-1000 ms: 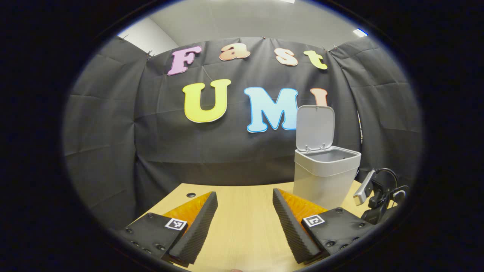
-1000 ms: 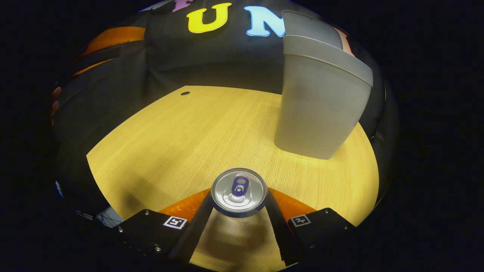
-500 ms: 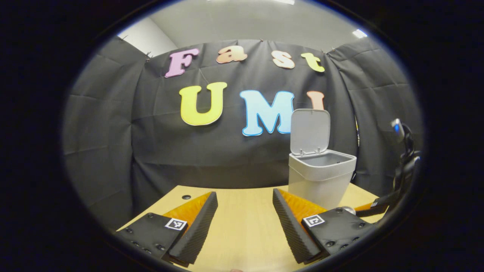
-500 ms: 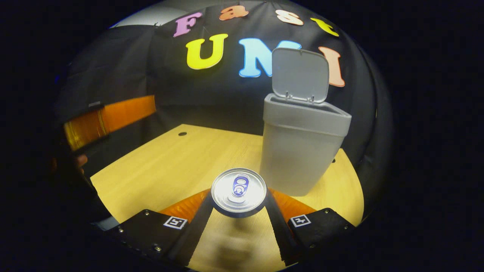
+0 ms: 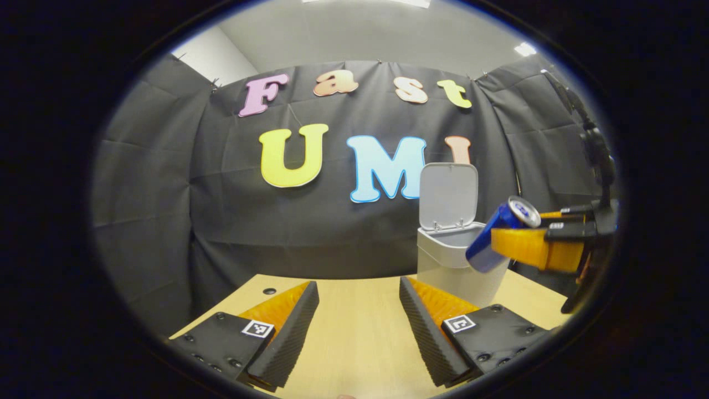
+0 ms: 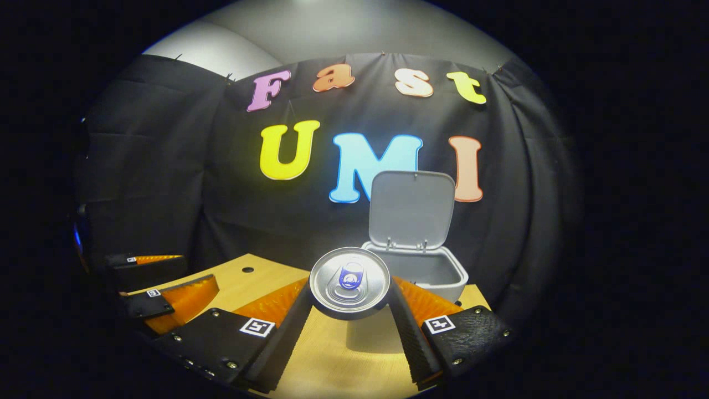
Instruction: Press the lid of the desktop garbage bin to open it, pick up the crumpled paper on the desktop and throw it into the bin, then pick up the pop can on the desktop and drop it into the bin, and finally close the garbage bin lid.
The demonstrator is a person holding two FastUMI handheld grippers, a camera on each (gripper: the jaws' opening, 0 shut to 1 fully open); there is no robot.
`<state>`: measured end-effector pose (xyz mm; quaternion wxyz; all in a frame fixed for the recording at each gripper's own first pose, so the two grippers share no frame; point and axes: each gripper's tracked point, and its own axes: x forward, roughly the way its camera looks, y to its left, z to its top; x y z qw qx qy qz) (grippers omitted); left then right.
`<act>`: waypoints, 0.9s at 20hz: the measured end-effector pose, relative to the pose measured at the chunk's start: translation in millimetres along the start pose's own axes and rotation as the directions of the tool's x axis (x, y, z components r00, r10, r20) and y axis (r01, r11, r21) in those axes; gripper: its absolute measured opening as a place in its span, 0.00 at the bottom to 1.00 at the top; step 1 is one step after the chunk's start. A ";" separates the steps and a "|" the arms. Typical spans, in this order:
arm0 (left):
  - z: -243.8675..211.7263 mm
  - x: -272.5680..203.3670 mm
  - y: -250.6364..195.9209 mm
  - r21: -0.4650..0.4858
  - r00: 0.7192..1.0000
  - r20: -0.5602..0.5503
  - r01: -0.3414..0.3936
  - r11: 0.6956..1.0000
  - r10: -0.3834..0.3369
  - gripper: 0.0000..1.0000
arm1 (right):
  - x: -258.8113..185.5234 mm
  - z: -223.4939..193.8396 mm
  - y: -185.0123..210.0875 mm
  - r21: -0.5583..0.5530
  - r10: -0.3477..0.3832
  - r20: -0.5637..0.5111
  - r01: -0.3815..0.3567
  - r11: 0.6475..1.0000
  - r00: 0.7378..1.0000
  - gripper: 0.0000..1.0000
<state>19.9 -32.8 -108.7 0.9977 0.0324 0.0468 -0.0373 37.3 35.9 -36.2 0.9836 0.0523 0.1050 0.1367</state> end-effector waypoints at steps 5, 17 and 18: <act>0.0 -6.4 12.3 -0.007 0.999 -0.001 -0.041 0.999 0.041 1.00 | 17.1 40.2 -16.3 -0.006 -0.037 0.130 0.038 0.999 0.991 0.83; -1.7 -13.1 31.1 -0.004 0.994 -0.013 -0.110 0.994 0.110 0.95 | 88.7 4.9 -58.5 0.013 -0.110 0.018 0.110 0.994 0.994 0.83; -2.4 -12.5 31.7 -0.004 0.994 -0.016 -0.111 0.994 0.111 0.95 | 91.7 0.0 -58.4 0.018 -0.108 0.000 0.108 0.994 0.994 0.83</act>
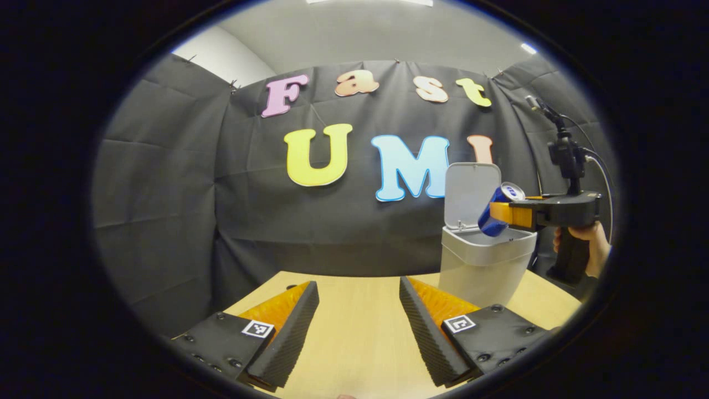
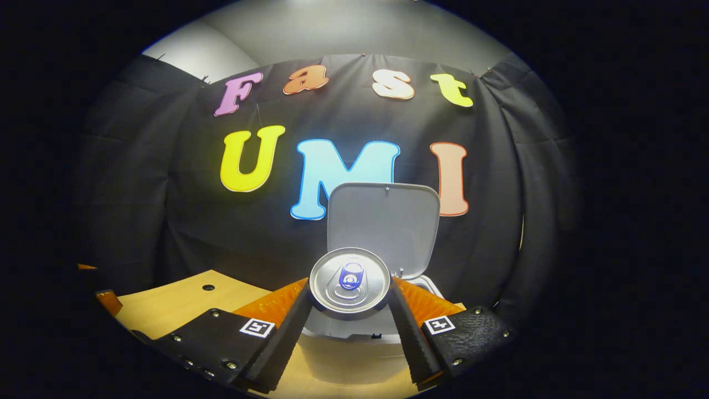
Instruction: Press the lid of the desktop garbage bin to open it, pick up the crumpled paper on the desktop and throw it into the bin, then pick up the pop can on the desktop and drop it into the bin, and finally close the garbage bin lid.
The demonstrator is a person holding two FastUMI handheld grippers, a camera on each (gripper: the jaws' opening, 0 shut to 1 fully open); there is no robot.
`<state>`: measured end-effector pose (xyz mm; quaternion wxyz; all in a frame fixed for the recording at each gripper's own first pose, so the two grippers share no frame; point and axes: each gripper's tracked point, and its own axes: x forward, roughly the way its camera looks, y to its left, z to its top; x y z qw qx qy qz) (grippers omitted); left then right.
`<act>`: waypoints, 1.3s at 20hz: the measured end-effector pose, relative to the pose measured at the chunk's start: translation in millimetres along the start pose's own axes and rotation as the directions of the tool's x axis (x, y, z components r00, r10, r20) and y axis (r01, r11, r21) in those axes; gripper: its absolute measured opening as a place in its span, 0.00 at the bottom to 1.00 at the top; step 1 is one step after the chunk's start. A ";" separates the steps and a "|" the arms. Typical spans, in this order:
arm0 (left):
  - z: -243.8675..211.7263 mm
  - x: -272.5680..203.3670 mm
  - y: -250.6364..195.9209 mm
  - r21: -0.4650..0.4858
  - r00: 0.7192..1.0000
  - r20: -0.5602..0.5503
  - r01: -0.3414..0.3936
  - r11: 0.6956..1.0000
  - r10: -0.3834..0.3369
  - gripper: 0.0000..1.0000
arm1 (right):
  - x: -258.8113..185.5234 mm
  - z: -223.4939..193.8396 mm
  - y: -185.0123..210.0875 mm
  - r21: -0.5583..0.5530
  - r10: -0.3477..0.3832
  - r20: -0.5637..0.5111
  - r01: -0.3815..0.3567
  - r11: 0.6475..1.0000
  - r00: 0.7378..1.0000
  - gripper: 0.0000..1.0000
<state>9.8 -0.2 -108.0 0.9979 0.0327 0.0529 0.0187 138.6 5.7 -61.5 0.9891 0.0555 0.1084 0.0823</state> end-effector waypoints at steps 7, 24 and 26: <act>-2.0 4.6 0.3 0.000 1.000 -0.010 0.004 1.000 -0.004 1.00 | 7.9 -20.2 13.5 -0.042 0.026 -0.050 -0.028 0.999 0.998 0.83; 2.3 4.4 -5.7 -0.010 0.999 0.001 0.035 0.999 -0.035 1.00 | 1.8 -9.8 4.3 -0.051 -0.018 -0.032 0.016 0.999 0.999 0.89; 2.2 6.3 -4.2 -0.014 0.999 0.001 0.044 0.999 -0.044 0.96 | 1.4 -2.4 2.1 -0.061 -0.029 -0.022 0.028 0.998 0.999 0.89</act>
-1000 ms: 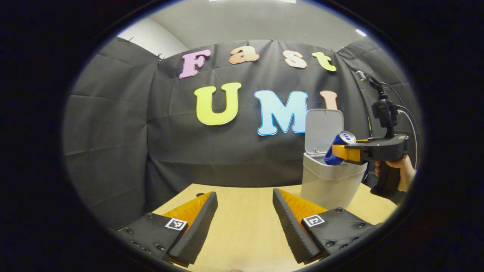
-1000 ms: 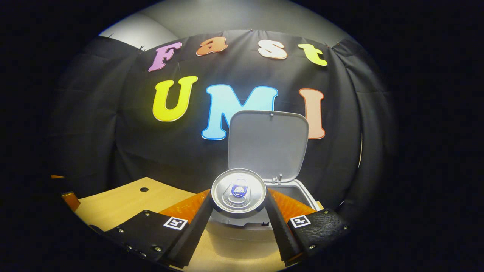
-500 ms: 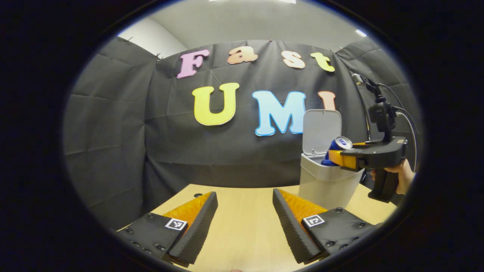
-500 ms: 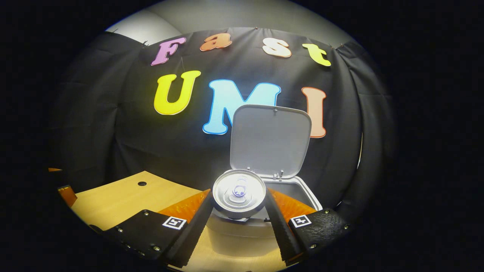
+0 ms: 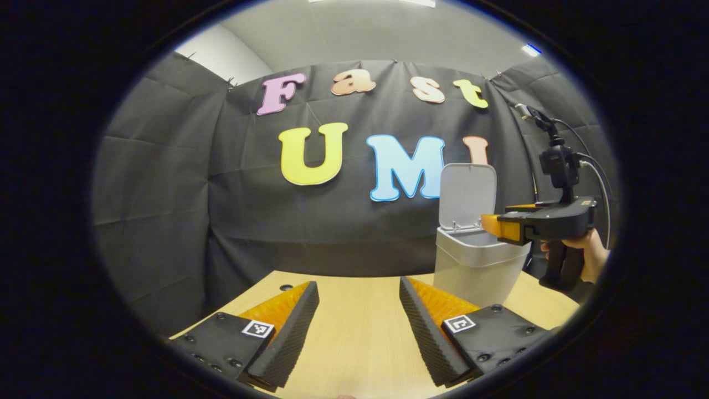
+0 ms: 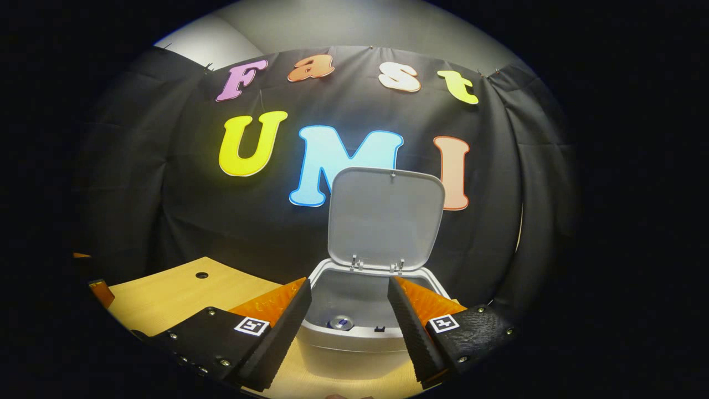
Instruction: Press the lid of the desktop garbage bin to open it, pick up the crumpled paper on the desktop and throw it into the bin, then pick up the pop can on the desktop and drop it into the bin, and finally close the garbage bin lid.
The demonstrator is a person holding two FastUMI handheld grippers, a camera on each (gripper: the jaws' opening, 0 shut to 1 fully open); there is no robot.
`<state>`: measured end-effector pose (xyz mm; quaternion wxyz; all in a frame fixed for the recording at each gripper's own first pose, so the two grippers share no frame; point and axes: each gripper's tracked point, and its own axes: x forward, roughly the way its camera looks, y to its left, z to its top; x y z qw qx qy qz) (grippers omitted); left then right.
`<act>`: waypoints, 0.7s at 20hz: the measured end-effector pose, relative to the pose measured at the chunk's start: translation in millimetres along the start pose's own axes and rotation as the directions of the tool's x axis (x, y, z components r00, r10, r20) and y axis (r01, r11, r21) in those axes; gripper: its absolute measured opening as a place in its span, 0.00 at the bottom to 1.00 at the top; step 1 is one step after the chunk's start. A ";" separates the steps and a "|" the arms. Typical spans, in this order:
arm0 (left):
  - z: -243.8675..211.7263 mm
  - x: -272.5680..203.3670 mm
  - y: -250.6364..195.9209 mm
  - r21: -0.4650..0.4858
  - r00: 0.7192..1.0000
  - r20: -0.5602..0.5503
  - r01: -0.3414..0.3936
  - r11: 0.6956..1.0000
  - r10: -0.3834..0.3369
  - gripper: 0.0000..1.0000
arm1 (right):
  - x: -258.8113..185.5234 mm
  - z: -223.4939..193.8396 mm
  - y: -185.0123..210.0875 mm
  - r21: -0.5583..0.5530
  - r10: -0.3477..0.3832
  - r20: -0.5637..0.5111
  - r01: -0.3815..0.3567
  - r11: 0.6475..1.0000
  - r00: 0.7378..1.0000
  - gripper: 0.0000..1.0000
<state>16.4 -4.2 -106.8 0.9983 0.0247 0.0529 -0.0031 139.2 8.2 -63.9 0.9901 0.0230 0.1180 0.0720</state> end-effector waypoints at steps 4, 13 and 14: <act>-5.1 3.2 11.0 -0.004 1.000 -0.005 0.013 1.000 -0.013 0.95 | 0.1 20.8 -1.6 -0.006 -0.011 0.026 0.011 1.000 1.000 0.89; 5.6 19.3 9.1 0.052 0.992 0.023 0.121 0.991 -0.123 0.95 | 26.5 87.6 -19.1 -0.022 -0.074 0.061 0.075 0.997 0.995 0.89; 7.5 19.8 7.6 0.058 0.989 0.032 0.140 0.988 -0.142 0.95 | 31.6 97.5 -20.9 -0.016 -0.078 0.068 0.079 0.997 0.995 0.89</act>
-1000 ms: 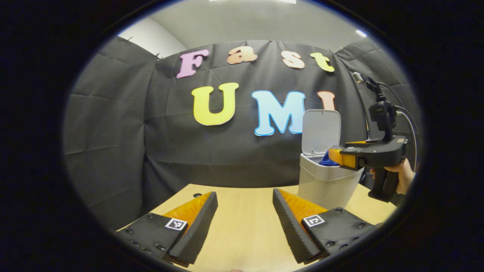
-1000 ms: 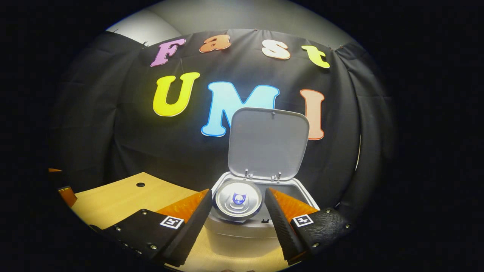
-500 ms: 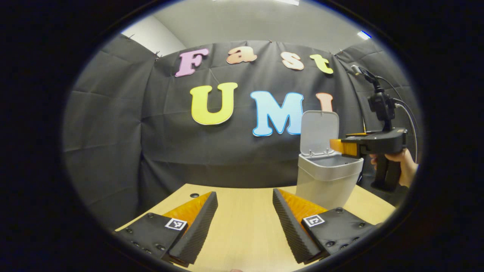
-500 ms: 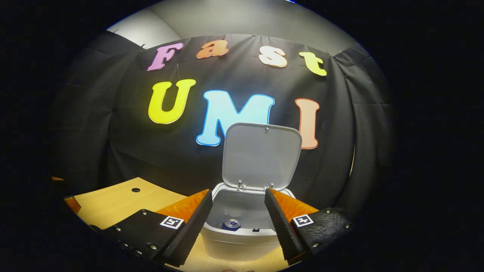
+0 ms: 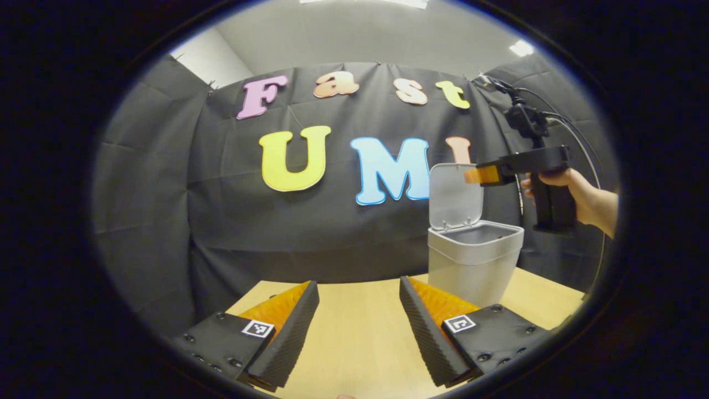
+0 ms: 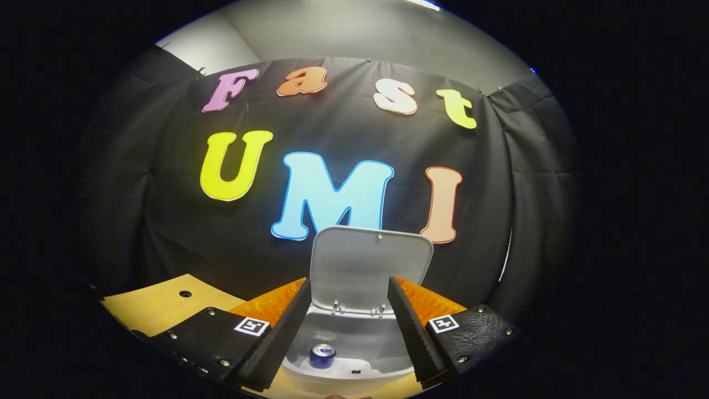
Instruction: Press the lid of the desktop garbage bin to open it, pick up the crumpled paper on the desktop and throw it into the bin, then pick up the pop can on the desktop and drop it into the bin, and finally close the garbage bin lid.
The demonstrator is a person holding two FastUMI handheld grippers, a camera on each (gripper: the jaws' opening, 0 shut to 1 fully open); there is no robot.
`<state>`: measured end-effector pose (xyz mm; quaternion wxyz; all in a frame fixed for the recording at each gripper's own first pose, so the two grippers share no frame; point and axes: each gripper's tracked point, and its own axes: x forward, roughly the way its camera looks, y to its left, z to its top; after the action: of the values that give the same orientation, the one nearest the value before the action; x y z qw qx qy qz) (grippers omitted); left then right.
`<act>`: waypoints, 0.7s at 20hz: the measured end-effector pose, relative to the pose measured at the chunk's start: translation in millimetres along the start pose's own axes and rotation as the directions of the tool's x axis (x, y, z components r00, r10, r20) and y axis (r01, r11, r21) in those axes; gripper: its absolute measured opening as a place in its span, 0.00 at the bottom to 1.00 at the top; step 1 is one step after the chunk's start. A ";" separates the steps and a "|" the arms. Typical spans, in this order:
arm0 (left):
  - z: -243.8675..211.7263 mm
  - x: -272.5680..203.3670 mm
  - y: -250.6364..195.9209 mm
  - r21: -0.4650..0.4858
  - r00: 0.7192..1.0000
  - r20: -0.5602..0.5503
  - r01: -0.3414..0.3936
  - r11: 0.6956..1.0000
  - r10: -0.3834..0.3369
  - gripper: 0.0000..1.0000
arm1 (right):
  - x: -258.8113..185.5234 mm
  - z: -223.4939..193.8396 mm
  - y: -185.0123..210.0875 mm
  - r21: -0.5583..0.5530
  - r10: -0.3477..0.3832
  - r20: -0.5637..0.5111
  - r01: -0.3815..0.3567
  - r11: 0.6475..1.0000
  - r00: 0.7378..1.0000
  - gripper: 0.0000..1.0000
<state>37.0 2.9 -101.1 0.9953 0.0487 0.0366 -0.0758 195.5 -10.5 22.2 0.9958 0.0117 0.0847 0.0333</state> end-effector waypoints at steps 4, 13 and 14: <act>4.2 4.8 -0.4 0.007 0.999 0.015 0.029 1.000 -0.029 1.00 | 27.9 28.3 -12.7 -0.002 -0.030 0.008 0.030 1.000 1.000 0.89; 5.5 7.1 2.3 -0.060 0.998 0.009 -0.057 0.997 0.058 1.00 | 98.1 51.6 -27.3 0.050 -0.049 0.031 0.047 0.998 0.998 0.89; 6.4 9.1 2.4 -0.055 0.997 0.011 -0.078 0.995 0.079 0.96 | 104.3 51.5 -28.3 0.067 -0.051 0.037 0.048 0.997 0.998 0.89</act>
<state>46.8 3.3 -95.3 0.9986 0.0225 0.0302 -0.0359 308.6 -32.6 54.6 0.9968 0.0432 0.0668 0.0055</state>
